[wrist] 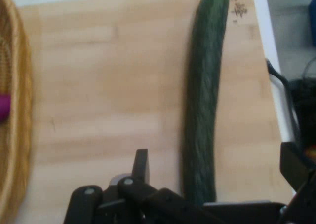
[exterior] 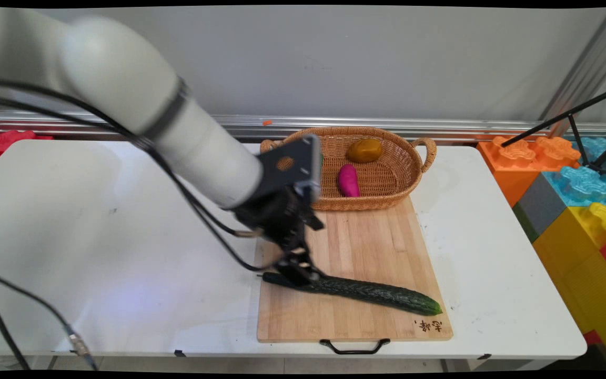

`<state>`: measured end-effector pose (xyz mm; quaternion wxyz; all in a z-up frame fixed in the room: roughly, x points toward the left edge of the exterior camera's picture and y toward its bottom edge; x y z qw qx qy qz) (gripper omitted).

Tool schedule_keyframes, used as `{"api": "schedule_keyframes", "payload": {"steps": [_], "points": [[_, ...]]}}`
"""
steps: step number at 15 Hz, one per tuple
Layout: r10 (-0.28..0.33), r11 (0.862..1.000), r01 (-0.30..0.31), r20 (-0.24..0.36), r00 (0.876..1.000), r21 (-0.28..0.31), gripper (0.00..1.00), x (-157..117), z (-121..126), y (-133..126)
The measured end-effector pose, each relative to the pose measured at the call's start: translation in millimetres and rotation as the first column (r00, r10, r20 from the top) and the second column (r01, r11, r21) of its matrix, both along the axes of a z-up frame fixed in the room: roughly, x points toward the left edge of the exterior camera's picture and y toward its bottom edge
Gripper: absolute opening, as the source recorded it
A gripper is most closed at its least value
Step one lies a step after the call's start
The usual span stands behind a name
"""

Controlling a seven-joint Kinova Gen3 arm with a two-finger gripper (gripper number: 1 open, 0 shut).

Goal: Pick up the cucumber from the cutting board

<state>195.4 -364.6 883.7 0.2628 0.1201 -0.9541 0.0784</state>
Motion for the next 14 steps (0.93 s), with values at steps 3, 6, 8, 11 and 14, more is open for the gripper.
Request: {"api": "schedule_keyframes", "payload": {"steps": [3,6,8,11,14], "points": [[-0.034,0.999,0.035,0.006,0.999,-0.040,1.00,-36.8,-30.0,-6.0],[-0.061,0.996,0.062,0.017,0.998,-0.066,1.00,-60.6,-57.5,-9.9],[-0.071,0.994,0.073,0.024,0.997,-0.081,1.00,-73.0,-74.0,-13.0],[-0.083,0.991,0.086,0.036,0.996,-0.101,1.00,-89.4,-98.2,-18.1],[-0.088,0.989,0.092,0.044,0.995,-0.112,1.00,-99.3,-113.9,-21.7]]}}
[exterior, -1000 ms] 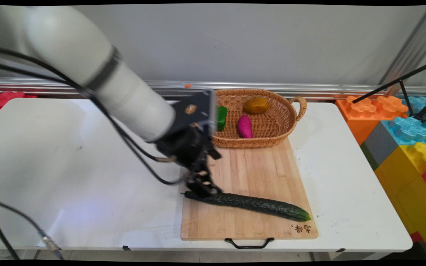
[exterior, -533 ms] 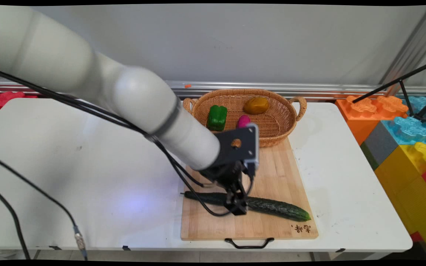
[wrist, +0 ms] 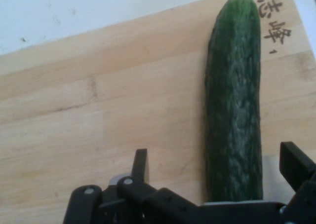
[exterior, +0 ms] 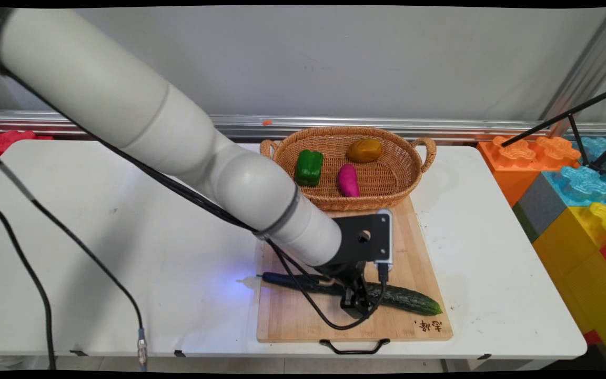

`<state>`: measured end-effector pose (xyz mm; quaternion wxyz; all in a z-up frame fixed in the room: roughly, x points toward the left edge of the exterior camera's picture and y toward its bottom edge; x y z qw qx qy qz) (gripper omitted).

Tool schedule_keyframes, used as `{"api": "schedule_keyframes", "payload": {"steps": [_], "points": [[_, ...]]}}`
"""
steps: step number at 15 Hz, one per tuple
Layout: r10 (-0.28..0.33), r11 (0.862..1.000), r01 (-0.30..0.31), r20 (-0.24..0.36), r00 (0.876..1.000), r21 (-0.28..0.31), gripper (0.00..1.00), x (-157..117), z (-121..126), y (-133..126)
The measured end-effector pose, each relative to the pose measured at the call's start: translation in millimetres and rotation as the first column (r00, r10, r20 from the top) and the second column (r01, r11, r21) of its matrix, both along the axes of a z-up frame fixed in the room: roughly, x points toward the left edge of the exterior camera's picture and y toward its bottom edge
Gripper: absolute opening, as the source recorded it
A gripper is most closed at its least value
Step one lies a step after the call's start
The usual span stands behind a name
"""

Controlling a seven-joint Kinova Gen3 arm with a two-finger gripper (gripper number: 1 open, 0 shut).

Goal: Pick up the cucumber from the cutting board, then place the picked object in the vegetable basket

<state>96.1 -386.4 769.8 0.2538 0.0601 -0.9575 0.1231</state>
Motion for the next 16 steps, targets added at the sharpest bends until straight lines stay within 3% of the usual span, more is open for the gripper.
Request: {"api": "schedule_keyframes", "payload": {"steps": [3,4,10,16], "points": [[-0.002,1.000,0.002,0.003,1.000,-0.004,1.00,-5.6,-8.0,-2.1],[-0.003,1.000,0.003,0.002,1.000,-0.005,0.00,-7.9,-10.2,-3.0],[0.006,1.000,-0.006,-0.008,1.000,-0.004,0.00,-11.9,-9.4,-7.2],[0.004,1.000,-0.004,-0.023,1.000,0.001,0.00,4.5,23.8,-11.0]]}}
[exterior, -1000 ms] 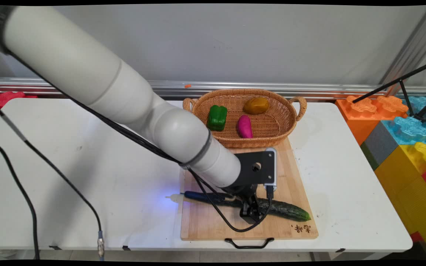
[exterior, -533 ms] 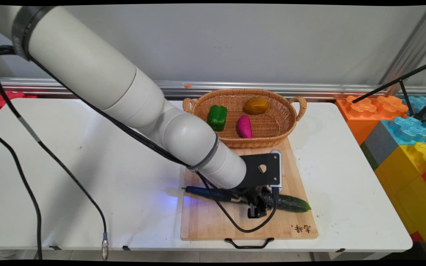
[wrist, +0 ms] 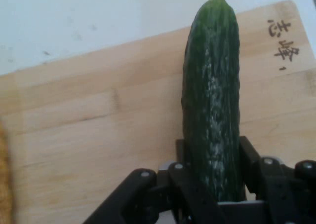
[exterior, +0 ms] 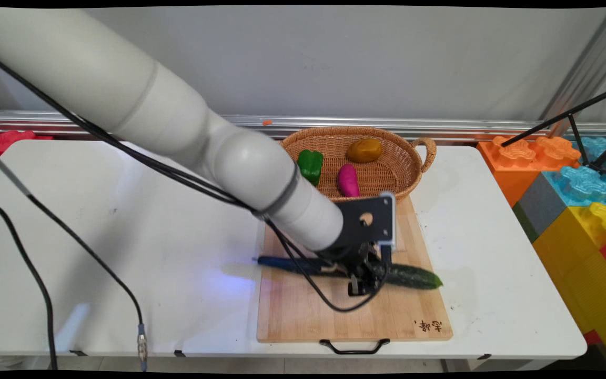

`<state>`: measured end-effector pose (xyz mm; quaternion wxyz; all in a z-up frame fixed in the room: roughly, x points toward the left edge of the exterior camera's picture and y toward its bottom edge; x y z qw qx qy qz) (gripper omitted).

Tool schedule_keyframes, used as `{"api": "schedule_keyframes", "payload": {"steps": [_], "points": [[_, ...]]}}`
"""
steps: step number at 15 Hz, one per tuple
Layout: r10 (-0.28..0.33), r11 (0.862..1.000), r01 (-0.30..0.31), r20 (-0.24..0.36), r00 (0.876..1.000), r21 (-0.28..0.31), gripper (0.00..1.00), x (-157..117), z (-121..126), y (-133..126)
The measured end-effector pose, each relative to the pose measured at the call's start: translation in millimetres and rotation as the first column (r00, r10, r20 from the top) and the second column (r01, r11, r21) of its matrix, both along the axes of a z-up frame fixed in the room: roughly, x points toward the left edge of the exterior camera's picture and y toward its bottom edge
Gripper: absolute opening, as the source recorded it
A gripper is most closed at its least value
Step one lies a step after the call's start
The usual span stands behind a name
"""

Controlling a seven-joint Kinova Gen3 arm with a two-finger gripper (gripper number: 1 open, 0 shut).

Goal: Place the picked object in the vegetable basket

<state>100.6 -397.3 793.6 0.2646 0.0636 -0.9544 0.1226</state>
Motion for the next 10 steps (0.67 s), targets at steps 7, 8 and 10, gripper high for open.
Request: {"api": "schedule_keyframes", "payload": {"steps": [7,8,10], "points": [[0.008,0.998,-0.010,-0.040,0.999,-0.056,0.00,25.6,59.9,-30.0],[0.012,0.997,-0.016,-0.049,0.999,-0.074,0.00,27.8,68.1,-37.6],[0.024,0.992,-0.033,-0.076,0.997,-0.125,0.00,31.9,86.4,-58.0]]}}
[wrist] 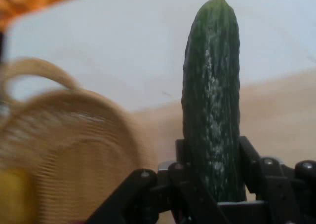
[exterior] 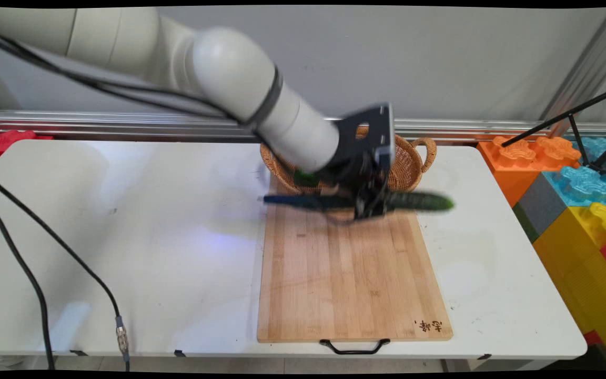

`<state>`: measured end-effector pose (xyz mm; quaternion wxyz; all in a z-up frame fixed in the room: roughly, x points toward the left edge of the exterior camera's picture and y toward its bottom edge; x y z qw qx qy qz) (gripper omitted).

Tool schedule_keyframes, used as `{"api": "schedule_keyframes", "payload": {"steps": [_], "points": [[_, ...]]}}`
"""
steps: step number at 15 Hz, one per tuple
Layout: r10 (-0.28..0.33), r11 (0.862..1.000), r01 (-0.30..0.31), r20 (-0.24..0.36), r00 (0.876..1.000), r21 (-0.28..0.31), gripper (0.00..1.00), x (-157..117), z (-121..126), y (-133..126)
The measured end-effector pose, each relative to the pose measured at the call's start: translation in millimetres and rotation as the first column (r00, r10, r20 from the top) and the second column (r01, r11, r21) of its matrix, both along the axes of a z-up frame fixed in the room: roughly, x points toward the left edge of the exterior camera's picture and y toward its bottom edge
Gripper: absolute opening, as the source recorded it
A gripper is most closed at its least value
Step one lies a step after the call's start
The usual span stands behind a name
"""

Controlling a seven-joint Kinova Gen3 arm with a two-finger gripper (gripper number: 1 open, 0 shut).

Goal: Place the picked object in the vegetable basket

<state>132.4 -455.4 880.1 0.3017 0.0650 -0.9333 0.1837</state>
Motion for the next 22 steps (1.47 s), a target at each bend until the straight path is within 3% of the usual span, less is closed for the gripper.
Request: {"api": "schedule_keyframes", "payload": {"steps": [3,6,13,18,19,22], "points": [[0.045,0.996,-0.049,-0.056,0.997,-0.072,0.00,6.0,15.3,-37.5],[0.099,0.990,-0.108,-0.099,0.990,-0.095,0.00,10.1,6.5,-73.5],[0.240,0.970,-0.244,-0.174,0.955,-0.002,0.00,11.8,-50.2,-113.6],[0.260,0.965,-0.261,-0.193,0.946,0.021,0.00,6.2,-68.7,-124.5],[0.260,0.965,-0.261,-0.193,0.946,0.022,1.00,4.9,-71.6,-126.8],[0.255,0.966,-0.256,-0.194,0.947,0.023,1.00,1.6,-74.8,-131.4]]}}
